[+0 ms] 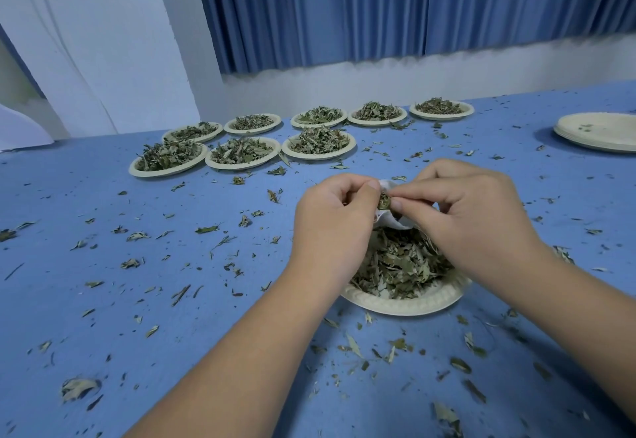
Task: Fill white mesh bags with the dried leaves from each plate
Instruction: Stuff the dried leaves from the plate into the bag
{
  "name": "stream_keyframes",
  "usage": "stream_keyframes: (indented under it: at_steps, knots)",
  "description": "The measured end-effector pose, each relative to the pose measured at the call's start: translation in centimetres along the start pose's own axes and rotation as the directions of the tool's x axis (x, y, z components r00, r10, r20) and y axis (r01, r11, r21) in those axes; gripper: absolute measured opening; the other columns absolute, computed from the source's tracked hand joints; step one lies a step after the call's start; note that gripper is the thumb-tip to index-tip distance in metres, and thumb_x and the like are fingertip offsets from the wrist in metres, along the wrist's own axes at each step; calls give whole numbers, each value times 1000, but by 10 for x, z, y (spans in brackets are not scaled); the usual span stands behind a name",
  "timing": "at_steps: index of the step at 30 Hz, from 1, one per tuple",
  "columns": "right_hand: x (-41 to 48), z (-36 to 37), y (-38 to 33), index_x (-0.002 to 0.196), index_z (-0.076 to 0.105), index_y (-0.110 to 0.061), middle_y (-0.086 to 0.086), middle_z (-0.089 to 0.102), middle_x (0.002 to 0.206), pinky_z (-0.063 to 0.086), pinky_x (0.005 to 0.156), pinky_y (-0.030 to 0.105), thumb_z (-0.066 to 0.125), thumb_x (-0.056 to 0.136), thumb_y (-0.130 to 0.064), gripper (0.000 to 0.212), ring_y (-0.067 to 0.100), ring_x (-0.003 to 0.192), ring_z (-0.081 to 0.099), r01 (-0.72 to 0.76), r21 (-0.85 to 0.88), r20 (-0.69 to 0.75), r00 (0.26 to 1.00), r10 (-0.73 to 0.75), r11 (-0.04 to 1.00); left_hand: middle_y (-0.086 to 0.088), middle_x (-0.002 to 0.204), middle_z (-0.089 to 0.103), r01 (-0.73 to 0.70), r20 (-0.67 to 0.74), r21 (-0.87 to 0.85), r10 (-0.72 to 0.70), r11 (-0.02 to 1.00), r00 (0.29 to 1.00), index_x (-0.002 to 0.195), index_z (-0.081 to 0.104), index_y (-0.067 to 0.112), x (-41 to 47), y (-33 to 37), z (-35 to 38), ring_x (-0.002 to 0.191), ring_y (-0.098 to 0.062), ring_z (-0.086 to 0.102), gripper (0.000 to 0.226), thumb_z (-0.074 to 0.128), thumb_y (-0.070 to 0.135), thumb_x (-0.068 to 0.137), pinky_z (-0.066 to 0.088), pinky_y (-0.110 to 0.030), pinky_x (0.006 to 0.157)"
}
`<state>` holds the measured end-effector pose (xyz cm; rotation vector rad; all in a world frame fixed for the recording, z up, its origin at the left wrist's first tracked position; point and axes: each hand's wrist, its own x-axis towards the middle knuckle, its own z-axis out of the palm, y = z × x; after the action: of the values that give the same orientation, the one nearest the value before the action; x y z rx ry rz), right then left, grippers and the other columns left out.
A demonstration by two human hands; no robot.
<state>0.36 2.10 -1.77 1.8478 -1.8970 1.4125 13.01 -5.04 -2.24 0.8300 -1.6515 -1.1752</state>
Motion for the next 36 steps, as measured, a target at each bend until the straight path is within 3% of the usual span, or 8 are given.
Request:
stream_keyframes:
  at_steps: [6, 8, 14, 18, 24, 28, 32, 36]
  knots:
    - [-2, -1, -5, 88, 78, -28, -9, 66, 70, 42, 64, 17, 63, 85, -29, 15, 5, 71, 59, -35, 79, 74, 997, 29, 996, 3, 77, 72, -14, -4, 34, 14, 999, 1000, 82, 74, 24, -1, 1, 1, 71, -14, 65, 15, 63, 23, 92, 52, -28, 68]
    - [-1, 1, -5, 87, 78, -29, -15, 66, 70, 39, 64, 8, 67, 83, -27, 11, -2, 73, 59, -69, 84, 62, 996, 64, 994, 4, 79, 73, -21, 5, 39, 21, 999, 1000, 81, 74, 24, -1, 1, 1, 75, -12, 67, 15, 63, 23, 92, 53, -27, 70]
    - [0, 5, -5, 69, 70, -38, -18, 64, 68, 36, 59, 3, 78, 72, -17, 23, -6, 62, 54, -149, 68, 5, 989, 149, 987, 7, 74, 71, -59, 35, 42, 58, 997, 998, 81, 74, 24, -2, 2, 2, 68, -9, 64, 16, 62, 21, 92, 50, -21, 62]
    - [7, 5, 0, 79, 57, -34, -13, 52, 90, 35, 64, 7, 78, 61, -38, 28, 1, 75, 50, -249, 8, -31, 968, 249, 969, 16, 56, 61, -56, 36, 1, 56, 998, 998, 76, 72, 25, -2, 3, 1, 44, 2, 46, 20, 61, 20, 92, 35, -12, 46]
    - [21, -7, 2, 102, 66, -28, -2, 67, 104, 52, 59, 25, 77, 73, -33, 31, 18, 75, 68, -533, 277, 451, 807, 382, 799, 16, 52, 56, -24, 77, -118, 33, 993, 997, 75, 71, 23, -1, 6, -2, 44, 0, 48, 23, 60, 17, 93, 38, -15, 47]
    - [33, -8, -3, 96, 68, -8, 10, 70, 81, 52, 52, 22, 77, 70, -17, 30, 18, 65, 66, -626, 364, 578, 732, 359, 689, 3, 69, 68, -15, 79, -183, 30, 983, 996, 72, 73, 24, 0, 8, -5, 73, -30, 67, 24, 62, 17, 92, 57, -49, 76]
    - [47, 1, -13, 81, 65, -7, 6, 67, 63, 47, 44, 23, 67, 78, 2, 10, 14, 44, 57, -559, 210, 485, 772, 410, 802, 14, 52, 54, -34, 80, -170, 48, 985, 996, 71, 69, 23, 1, 9, -9, 41, -5, 45, 26, 60, 16, 94, 39, -20, 45]
    - [55, 14, -18, 72, 63, -13, 0, 62, 49, 42, 50, 30, 56, 78, 1, 16, 13, 37, 53, -463, 6, 397, 815, 423, 886, 13, 48, 49, -34, 75, -147, 45, 988, 996, 73, 70, 23, 0, 9, -7, 37, -3, 36, 21, 63, 19, 92, 31, -16, 41]
